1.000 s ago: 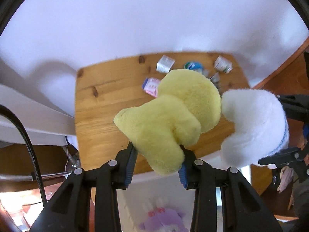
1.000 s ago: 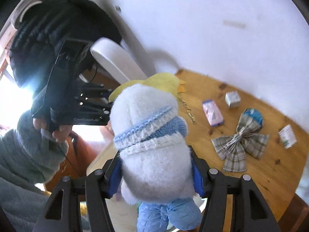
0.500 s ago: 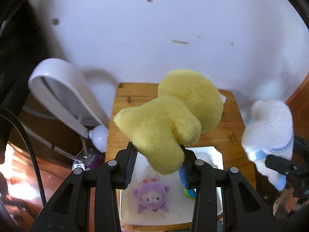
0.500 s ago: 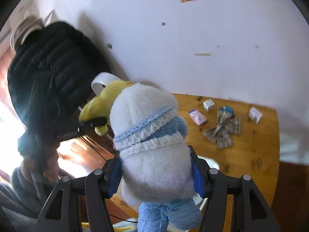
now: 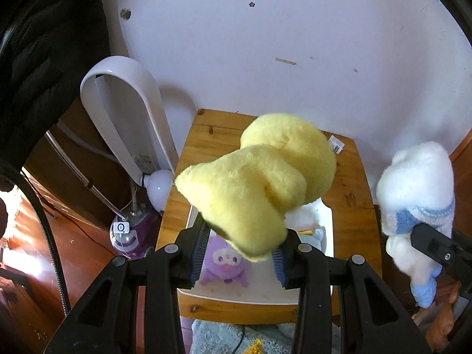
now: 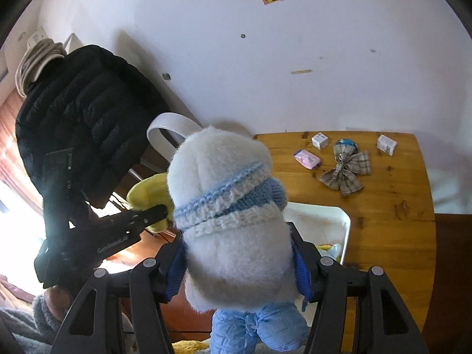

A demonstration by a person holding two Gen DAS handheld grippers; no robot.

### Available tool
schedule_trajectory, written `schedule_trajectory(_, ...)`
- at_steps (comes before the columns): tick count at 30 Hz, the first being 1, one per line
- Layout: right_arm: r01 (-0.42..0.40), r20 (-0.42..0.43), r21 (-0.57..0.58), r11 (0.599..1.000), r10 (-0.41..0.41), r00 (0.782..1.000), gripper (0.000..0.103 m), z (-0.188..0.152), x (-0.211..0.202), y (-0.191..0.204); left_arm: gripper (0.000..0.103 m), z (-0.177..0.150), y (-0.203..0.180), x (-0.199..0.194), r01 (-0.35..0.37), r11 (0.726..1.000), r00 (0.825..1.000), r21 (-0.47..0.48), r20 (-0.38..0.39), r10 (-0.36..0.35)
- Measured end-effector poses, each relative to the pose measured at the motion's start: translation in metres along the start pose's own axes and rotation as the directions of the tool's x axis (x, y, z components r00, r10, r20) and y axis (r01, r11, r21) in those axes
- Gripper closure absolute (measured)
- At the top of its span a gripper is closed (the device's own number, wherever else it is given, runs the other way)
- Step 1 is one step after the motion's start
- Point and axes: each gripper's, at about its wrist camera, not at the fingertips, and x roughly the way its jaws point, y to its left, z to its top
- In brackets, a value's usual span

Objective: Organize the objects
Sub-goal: 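Release the yellow duck into the tray with the left tool while the right tool releases the white plush, then withdraw both tools from the tray back over the table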

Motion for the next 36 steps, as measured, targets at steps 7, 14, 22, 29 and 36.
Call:
schedule_trajectory(7,0.108,-0.018,0.133,0.985,-0.106,0.994,0.041,-0.004,0.018,-0.003,0.080,-0.010,-0.003,-0.009,-0.033,0.999,0.999,0.014,0.028,0.033)
schedule_trajectory(14,0.155,-0.058,0.120,0.981,-0.149,0.987,0.037,-0.003,0.039,0.006,0.060,-0.021,-0.005,0.002,-0.015,1.000,1.000,0.014,-0.017,0.016)
schedule_trajectory(22,0.216,-0.007,0.110,0.970,-0.217,0.976,0.032,0.000,0.029,0.015,0.032,-0.021,-0.006,-0.002,-0.067,0.998,0.998,0.003,-0.011,0.067)
schedule_trajectory(29,0.254,-0.007,0.116,0.960,-0.255,0.967,0.032,-0.001,0.030,0.020,0.027,-0.019,-0.007,-0.009,-0.088,0.996,0.996,0.008,0.019,0.088)
schedule_trajectory(36,0.277,-0.023,0.166,0.946,-0.277,0.961,0.032,-0.006,0.028,0.011,0.027,-0.018,-0.013,-0.012,-0.091,0.996,0.995,0.018,0.032,0.090)
